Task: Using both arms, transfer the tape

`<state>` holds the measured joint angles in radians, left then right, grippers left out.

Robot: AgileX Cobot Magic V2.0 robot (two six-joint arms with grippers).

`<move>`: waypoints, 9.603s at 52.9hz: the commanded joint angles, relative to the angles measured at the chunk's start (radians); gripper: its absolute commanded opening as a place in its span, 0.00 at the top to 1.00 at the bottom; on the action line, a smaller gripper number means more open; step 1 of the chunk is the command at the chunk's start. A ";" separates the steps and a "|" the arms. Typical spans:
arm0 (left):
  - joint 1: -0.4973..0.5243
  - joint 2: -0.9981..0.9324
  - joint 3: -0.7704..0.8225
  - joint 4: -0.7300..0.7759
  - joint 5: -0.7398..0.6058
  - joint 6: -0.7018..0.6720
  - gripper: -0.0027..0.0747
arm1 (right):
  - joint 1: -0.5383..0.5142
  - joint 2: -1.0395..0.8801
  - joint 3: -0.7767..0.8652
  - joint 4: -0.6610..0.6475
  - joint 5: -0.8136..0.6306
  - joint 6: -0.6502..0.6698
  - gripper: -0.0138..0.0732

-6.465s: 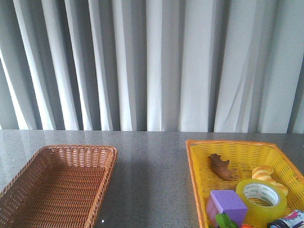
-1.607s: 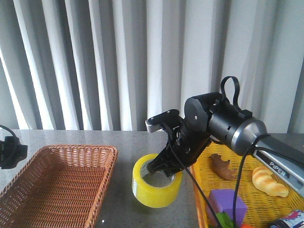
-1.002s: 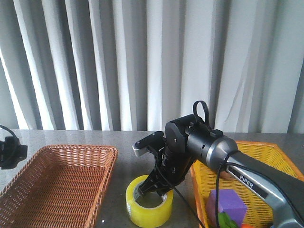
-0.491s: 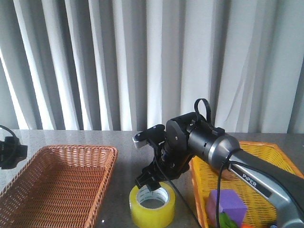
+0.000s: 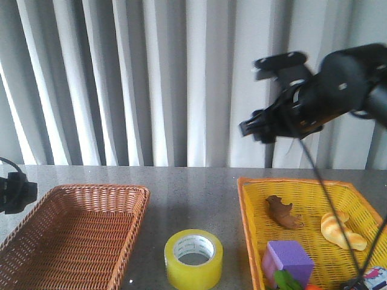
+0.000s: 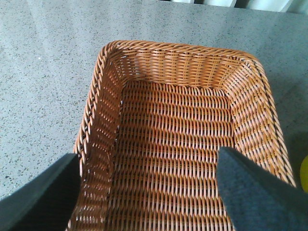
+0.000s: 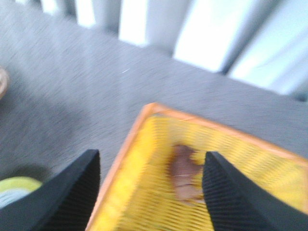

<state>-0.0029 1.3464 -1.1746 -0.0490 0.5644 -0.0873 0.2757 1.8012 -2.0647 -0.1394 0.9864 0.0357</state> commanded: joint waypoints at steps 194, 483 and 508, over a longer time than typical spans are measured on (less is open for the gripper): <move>-0.411 0.512 -1.053 0.146 0.431 -0.008 0.97 | -0.267 -0.584 0.680 -0.112 -0.490 0.013 0.85; -0.036 -1.374 1.178 0.072 -0.447 -0.026 0.97 | -0.267 -0.583 0.680 -0.112 -0.474 0.013 0.85; -0.036 -1.374 1.178 0.072 -0.447 -0.026 0.97 | -0.267 -0.583 0.680 -0.085 -0.474 0.013 0.85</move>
<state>-0.0412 -0.0113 0.0261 0.0256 0.1868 -0.1014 0.0127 1.2415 -1.3583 -0.2354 0.5791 0.0490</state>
